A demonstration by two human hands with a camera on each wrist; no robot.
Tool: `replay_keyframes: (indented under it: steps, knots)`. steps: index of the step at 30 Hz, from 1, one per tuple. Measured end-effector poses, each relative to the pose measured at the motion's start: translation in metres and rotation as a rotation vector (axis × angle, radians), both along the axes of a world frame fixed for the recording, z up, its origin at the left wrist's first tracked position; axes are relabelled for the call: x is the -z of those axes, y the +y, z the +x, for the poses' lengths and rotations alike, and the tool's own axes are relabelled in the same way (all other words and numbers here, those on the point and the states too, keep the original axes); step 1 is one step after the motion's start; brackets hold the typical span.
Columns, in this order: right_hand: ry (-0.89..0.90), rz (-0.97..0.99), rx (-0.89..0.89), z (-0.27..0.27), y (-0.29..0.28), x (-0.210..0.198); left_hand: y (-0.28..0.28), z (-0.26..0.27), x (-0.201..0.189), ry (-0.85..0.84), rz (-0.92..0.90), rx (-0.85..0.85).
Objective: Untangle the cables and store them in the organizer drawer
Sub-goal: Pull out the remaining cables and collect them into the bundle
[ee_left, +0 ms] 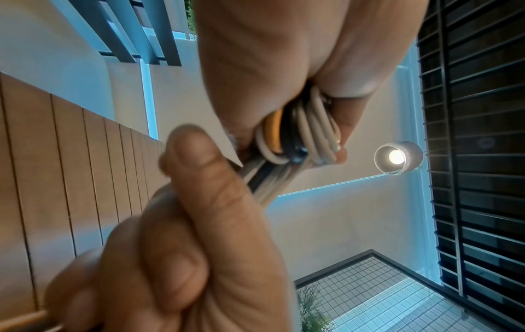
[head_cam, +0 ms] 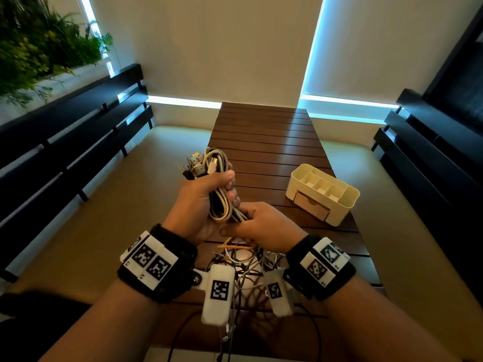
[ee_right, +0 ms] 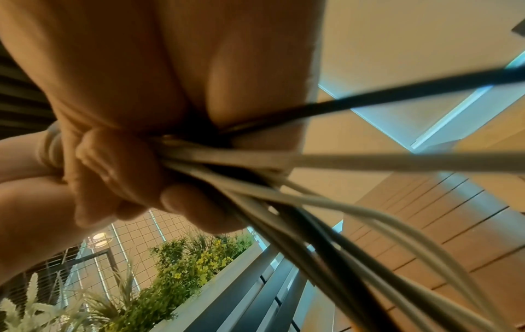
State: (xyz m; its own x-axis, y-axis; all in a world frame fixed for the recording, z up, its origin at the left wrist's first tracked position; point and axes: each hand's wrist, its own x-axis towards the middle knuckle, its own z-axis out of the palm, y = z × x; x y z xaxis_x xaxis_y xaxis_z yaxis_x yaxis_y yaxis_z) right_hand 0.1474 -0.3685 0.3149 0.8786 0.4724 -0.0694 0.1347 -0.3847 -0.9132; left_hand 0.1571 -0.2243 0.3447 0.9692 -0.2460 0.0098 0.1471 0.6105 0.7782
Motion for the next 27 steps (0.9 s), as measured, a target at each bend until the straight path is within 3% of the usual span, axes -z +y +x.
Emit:
replay_keyframes:
  steps: [8, 12, 22, 27]
  knots:
    - [0.003, -0.164, -0.019, 0.009, -0.019, -0.007, 0.019, 0.004, -0.005, 0.018, -0.031, -0.070]
    - [-0.026, -0.120, 0.036, 0.012, -0.041, -0.006, 0.042, 0.010, -0.005, 0.043, -0.031, -0.118]
    - [0.010, 0.239, 0.143, 0.023, -0.040, 0.000, 0.031, -0.003, 0.021, 0.203, 0.227, 0.086]
    - [-0.017, 0.248, 0.161, 0.023, -0.031, -0.004, 0.018, -0.011, 0.029, 0.203, 0.239, 0.238]
